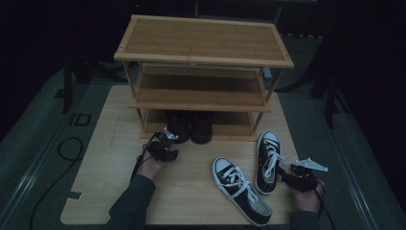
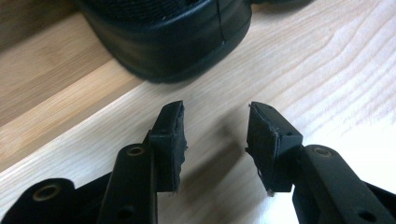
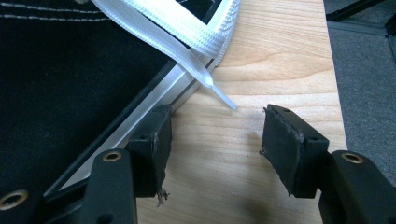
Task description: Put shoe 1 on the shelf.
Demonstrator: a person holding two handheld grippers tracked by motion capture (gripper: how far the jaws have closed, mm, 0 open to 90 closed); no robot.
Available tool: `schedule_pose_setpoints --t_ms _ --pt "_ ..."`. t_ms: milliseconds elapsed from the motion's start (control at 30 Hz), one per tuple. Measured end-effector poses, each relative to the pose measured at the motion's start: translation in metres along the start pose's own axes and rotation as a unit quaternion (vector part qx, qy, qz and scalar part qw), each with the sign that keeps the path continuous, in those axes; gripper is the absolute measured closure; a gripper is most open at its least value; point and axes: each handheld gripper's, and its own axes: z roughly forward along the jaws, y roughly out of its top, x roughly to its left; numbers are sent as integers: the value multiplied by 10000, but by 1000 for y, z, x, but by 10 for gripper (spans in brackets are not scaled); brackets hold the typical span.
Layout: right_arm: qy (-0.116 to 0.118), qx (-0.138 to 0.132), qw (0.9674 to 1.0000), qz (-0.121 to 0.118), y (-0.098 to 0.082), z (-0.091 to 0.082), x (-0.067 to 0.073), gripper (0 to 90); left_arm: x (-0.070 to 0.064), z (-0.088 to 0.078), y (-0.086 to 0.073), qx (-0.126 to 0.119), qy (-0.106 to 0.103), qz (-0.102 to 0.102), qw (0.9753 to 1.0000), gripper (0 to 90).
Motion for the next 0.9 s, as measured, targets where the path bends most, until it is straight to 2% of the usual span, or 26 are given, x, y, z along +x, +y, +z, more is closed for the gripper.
schedule_pose_setpoints --t_ms 133,300,400,667,833,900 --pt "2 1 10000 -3 0 0 0 416 6 -7 -9 -93 99 -74 9999 549" --pt "-49 18 10000 25 0 0 0 383 10 -10 -21 -97 218 -49 9997 539" --pt "-58 53 10000 31 1 1 -2 352 14 -12 -29 -104 293 -122 9994 536" --pt "-49 145 9999 14 3 1 -3 343 24 -15 -46 -160 290 -414 9986 527" --pt "-91 367 9993 9 8 0 -1 356 28 -16 -51 -222 239 -585 9978 524" --pt "-142 433 9989 -52 10 0 1 356 29 -16 -52 -243 231 -586 9977 523"
